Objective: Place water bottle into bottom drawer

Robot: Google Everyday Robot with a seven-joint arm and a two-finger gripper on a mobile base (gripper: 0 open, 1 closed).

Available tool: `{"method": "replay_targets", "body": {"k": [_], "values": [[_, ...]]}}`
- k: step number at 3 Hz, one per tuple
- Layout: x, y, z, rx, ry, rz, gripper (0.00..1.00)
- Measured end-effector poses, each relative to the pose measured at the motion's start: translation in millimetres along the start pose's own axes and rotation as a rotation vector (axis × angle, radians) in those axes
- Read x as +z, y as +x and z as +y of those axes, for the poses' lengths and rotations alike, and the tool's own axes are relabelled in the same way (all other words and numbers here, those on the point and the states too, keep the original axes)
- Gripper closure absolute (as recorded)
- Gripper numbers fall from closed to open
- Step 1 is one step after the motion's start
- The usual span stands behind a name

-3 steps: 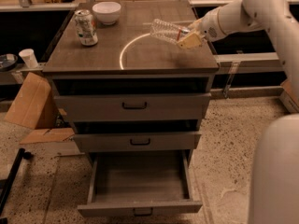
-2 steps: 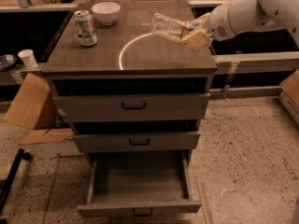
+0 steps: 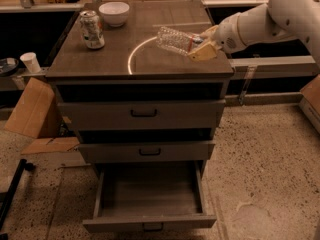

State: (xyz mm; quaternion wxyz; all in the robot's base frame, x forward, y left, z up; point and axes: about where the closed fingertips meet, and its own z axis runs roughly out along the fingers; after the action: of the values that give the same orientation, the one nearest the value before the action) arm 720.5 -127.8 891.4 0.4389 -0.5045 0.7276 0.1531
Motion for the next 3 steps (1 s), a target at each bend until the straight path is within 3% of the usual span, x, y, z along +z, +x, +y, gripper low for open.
{"method": "replay_targets", "body": {"k": [1,2,3], "values": [[-0.2,-4.4,9.0,-0.026,-0.041,-0.01,1.0],[-11.1,-5.5,48.1,-0.089,-0.135,-0.039,1.0],[-22.4,1.6,92.2,-0.155,-0.181,-0.039,1.0]]}}
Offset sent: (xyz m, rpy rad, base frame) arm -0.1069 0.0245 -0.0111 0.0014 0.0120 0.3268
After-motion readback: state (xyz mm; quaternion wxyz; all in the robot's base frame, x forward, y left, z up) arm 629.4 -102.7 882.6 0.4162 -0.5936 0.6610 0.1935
